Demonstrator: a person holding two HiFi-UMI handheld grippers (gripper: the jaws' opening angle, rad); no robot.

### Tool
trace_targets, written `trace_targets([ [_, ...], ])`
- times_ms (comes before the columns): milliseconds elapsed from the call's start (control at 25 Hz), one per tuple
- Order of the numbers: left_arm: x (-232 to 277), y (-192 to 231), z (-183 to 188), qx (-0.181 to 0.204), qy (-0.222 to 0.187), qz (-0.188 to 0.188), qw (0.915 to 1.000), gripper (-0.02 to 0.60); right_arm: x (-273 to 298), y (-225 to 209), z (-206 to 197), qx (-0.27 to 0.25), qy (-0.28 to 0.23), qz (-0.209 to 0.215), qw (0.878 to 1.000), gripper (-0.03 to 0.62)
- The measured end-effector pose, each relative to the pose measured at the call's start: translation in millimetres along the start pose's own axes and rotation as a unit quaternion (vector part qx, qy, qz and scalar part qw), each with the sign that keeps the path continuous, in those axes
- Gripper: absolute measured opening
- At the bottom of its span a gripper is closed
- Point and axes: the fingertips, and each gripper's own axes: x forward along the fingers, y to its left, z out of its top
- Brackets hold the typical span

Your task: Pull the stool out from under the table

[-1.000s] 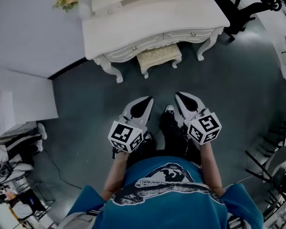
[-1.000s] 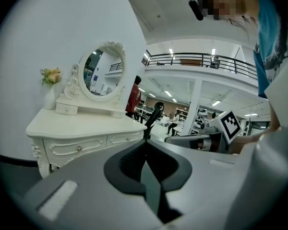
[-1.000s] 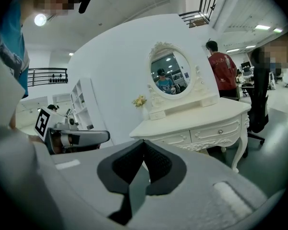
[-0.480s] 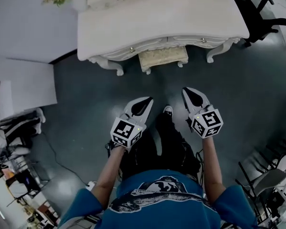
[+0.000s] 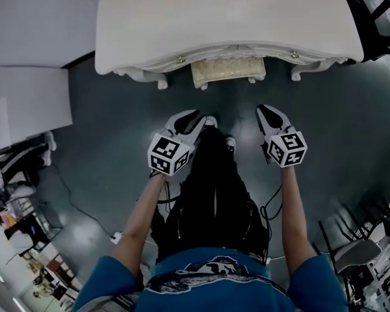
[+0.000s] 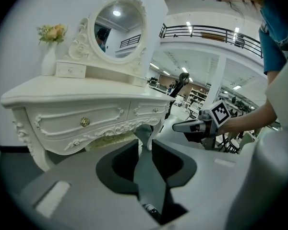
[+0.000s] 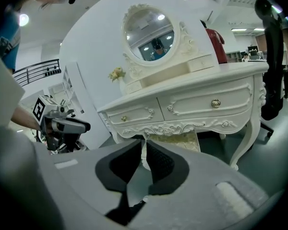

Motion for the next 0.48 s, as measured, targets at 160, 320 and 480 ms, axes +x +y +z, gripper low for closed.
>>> trace_targets([
  [160, 23.3, 34.6, -21.5, -0.025, 0.022, 0.008, 0.9994, 0.12, 31.0, -25.4, -10.4, 0.0, 0.023, -0.003, 1.0, 0.062],
  [320, 54.6, 68.6, -42.9, -0.041, 0.037, 0.015, 0.9984, 0.138, 63.2, -55.2, -26.0, 0.005, 0.044, -0.01, 0.999, 0.1],
  [480, 89.1, 98.6, -61.1, -0.048, 0.054, 0.017, 0.9972, 0.149, 93.1, -86.7, -44.8, 0.025, 0.059, -0.026, 0.998, 0.127],
])
